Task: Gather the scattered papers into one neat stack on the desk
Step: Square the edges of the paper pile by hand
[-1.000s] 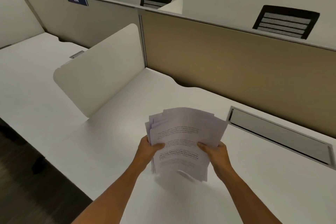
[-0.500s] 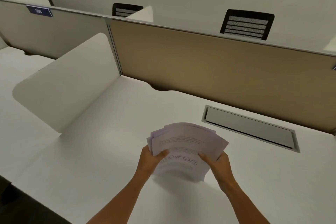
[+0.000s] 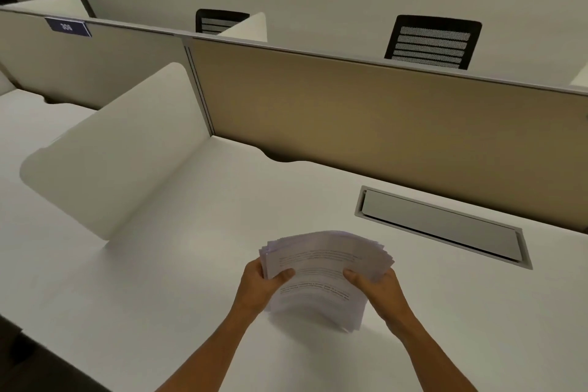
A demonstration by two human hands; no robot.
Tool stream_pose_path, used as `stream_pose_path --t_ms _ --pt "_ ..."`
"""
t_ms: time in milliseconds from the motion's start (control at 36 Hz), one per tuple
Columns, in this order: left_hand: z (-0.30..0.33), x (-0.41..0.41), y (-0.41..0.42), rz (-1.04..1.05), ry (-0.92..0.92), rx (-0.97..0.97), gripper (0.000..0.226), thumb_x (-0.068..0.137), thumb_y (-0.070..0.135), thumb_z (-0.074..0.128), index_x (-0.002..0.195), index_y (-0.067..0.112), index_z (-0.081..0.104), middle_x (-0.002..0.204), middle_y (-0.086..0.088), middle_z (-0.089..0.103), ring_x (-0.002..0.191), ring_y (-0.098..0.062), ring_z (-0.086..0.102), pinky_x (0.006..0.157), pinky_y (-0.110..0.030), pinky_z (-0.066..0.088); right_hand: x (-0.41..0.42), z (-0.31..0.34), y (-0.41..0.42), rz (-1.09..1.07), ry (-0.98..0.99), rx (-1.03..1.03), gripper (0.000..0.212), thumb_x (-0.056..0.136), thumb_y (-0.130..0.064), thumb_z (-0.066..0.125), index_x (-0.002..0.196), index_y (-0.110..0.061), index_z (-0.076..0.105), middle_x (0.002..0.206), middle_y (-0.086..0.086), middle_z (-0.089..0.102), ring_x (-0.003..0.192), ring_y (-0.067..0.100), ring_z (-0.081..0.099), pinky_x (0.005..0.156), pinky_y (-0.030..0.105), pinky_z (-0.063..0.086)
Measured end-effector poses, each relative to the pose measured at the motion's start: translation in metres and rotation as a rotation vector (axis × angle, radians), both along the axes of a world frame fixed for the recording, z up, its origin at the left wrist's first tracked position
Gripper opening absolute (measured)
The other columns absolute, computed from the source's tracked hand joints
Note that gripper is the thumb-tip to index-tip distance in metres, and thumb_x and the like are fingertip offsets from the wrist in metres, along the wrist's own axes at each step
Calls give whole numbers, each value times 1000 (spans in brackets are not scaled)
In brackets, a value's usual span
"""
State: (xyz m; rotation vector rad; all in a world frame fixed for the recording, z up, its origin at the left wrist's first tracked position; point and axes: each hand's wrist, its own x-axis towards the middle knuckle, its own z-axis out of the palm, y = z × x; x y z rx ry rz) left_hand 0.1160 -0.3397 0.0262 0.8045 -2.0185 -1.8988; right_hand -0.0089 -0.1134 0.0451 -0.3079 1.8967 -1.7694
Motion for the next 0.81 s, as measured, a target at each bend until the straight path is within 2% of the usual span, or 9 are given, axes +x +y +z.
stream_pose_path --t_ms 111,167,250,306,389,500,611,722,806 --pt "3 -3 8 -16 24 -12 27 72 34 82 91 51 73 92 20 77 86 -2 73 63 -16 58 3 -2 -1 10 39 -7 32 86 -18 76 102 -45 72 101 -5 77 93 14 74 69 27 62" --pt "6 -3 12 13 60 -11 29 68 42 83 91 56 72 91 22 77 84 1 72 61 -12 56 3 1 0 -20 45 -28 33 88 -13 75 102 -43 74 100 -4 78 90 13 75 67 24 61" --pt "10 -4 12 29 105 8 41 58 54 85 97 48 73 94 16 78 87 -4 73 64 -16 58 2 6 4 -62 42 -51 29 80 -21 79 101 -40 76 98 -3 79 87 11 75 64 20 59" --pt "11 -3 11 -7 121 -2 42 63 47 86 103 38 74 102 10 76 94 -7 71 71 -18 58 0 4 10 -73 16 -39 31 74 -27 83 102 -37 77 100 -5 78 90 10 73 67 19 59" --pt "7 1 10 -30 113 13 41 69 41 84 107 30 71 107 2 74 99 -12 69 73 -21 58 -3 -3 19 -71 0 -18 37 81 -20 82 115 -31 74 115 -13 74 103 5 69 74 19 59" --pt "3 -1 13 -25 52 33 45 59 50 87 100 40 73 100 7 77 92 -8 72 67 -19 59 -6 -4 23 -31 -46 13 32 77 -24 83 109 -26 76 107 0 78 98 17 73 72 22 60" --pt "1 -8 21 -26 40 50 38 59 44 87 95 47 74 96 11 78 88 -6 73 67 -22 60 -2 -7 16 -33 -56 75 13 84 -24 78 95 -30 78 94 -4 80 89 17 75 65 20 59" --pt "8 -16 24 51 96 80 40 55 46 88 92 38 77 91 7 79 83 -9 75 66 -21 60 -3 -2 12 -75 -24 44 11 86 -26 76 94 -32 79 90 0 80 83 18 76 64 24 60" --pt "11 -16 23 30 108 65 36 60 45 87 92 32 78 89 4 79 83 -10 74 65 -18 58 -4 4 14 -72 -5 19 20 79 -32 78 98 -36 78 95 -2 80 84 13 75 65 23 60"
